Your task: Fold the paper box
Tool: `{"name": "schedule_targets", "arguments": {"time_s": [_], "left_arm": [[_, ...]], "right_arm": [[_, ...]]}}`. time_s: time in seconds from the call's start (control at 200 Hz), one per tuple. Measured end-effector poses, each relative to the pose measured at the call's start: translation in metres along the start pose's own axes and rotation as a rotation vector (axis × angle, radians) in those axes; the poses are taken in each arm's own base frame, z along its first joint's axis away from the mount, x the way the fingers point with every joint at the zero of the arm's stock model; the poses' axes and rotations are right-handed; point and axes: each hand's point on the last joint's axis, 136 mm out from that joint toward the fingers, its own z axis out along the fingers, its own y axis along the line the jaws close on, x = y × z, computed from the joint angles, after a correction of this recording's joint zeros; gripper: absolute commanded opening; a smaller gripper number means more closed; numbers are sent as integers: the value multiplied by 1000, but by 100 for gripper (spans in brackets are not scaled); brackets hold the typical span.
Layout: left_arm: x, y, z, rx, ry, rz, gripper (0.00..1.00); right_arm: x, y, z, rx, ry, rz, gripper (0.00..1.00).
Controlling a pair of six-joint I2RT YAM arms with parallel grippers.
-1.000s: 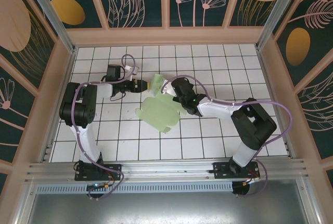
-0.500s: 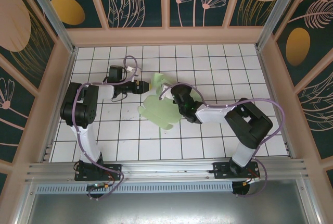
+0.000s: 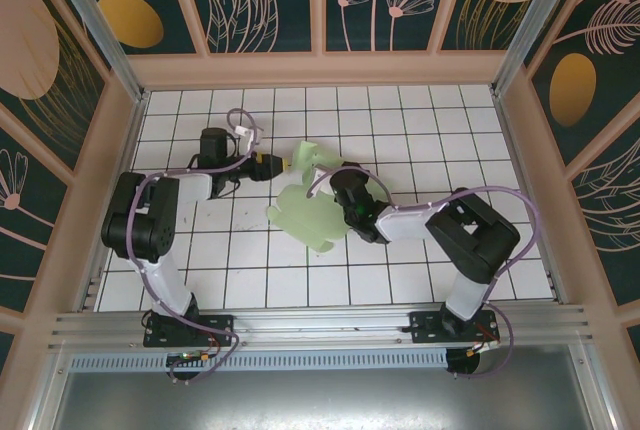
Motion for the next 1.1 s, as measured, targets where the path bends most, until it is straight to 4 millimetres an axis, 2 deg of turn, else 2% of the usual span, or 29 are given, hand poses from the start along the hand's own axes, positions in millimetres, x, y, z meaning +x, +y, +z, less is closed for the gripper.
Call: {"name": "schedule_targets", "arguments": {"time_s": [0.095, 0.17, 0.275, 0.39, 0.51, 0.591, 0.771, 1.096], "left_arm": [[-21, 13, -9, -70, -84, -11, 65], [-28, 25, -12, -120, -111, -37, 65], [-38, 42, -5, -165, -124, -64, 62], [-41, 56, 6, -188, -106, -87, 61], [-34, 68, 20, -201, -43, -94, 60], [-26, 66, 31, -197, 8, -79, 60], [-2, 42, 48, -125, 102, -37, 60], [28, 26, 40, -49, 159, -36, 61]], "right_arm": [[1, 4, -2, 24, -3, -23, 0], [-2, 6, -3, 33, -13, -36, 0], [-6, 8, -4, 42, -28, -44, 0], [-9, 9, -6, 46, -37, -44, 0], [-9, 8, -6, 49, -39, -41, 0], [-10, 8, -6, 50, -40, -40, 0], [-10, 7, -6, 52, -41, -37, 0], [-11, 7, -2, 51, -41, -33, 0]]}}
